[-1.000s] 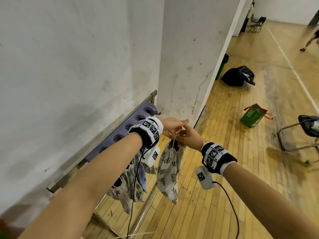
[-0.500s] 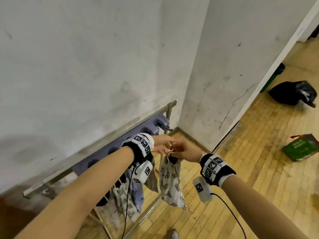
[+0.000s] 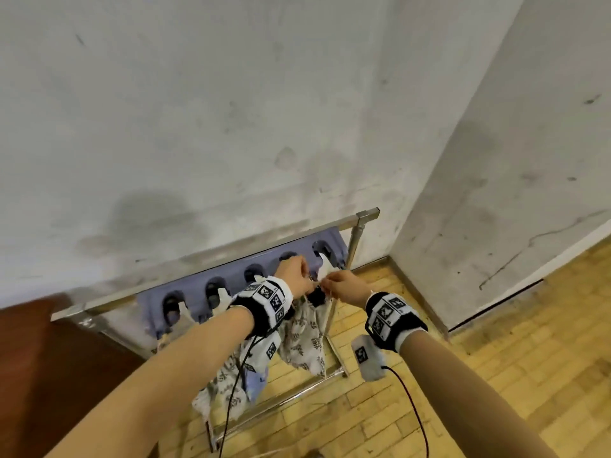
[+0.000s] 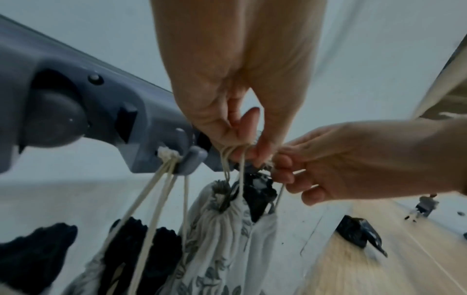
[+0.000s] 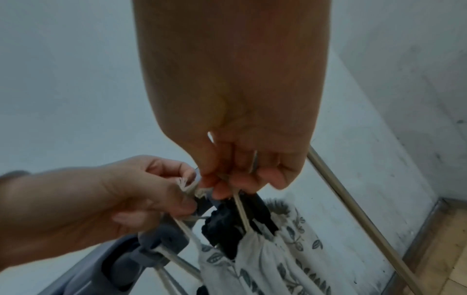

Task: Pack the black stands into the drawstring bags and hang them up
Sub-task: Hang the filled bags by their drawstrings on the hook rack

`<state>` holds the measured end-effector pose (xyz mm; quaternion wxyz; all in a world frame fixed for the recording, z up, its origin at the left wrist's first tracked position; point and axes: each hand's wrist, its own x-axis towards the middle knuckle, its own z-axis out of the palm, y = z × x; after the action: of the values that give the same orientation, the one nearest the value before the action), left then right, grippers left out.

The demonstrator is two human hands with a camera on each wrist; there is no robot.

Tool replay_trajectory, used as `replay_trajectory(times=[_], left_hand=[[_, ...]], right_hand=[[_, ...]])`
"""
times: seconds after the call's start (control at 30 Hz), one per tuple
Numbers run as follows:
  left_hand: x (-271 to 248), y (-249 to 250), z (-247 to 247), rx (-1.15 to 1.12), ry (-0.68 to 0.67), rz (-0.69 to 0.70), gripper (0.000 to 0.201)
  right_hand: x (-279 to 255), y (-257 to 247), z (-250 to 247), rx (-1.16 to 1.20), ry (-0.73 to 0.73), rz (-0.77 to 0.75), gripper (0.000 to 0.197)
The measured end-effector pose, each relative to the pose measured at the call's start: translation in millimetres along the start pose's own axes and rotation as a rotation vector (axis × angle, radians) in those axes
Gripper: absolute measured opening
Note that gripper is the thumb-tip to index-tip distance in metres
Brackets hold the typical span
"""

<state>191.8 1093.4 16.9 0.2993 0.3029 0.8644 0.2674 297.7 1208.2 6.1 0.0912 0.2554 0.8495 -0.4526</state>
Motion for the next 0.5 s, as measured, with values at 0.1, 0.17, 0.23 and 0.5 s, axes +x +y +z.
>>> replay_trajectory(times=[0.1,0.17,0.23,0.5], left_hand=[[1.9,0.8,9.2,-0.013,0.081,-0.040,0.023],[4.7,1.3,14.6,0.006,0.118,-0.066,0.032],[6.3,2.1,18.7,0.058,0.152,-0.062,0.023],[6.9,-7.2,16.2,0.024,0.122,-0.009,0.027]], right_hand=[[16.6,2.6,0.0,0.073,0.003,0.048,0.027],[23.4,6.3,1.6,0.046,0.016,0.071,0.029],[28.6,7.9,6.2,-0.023,0.034,0.051,0.028],[28.4,2.5,10.2,-0.004,0.026,0.082,0.007]])
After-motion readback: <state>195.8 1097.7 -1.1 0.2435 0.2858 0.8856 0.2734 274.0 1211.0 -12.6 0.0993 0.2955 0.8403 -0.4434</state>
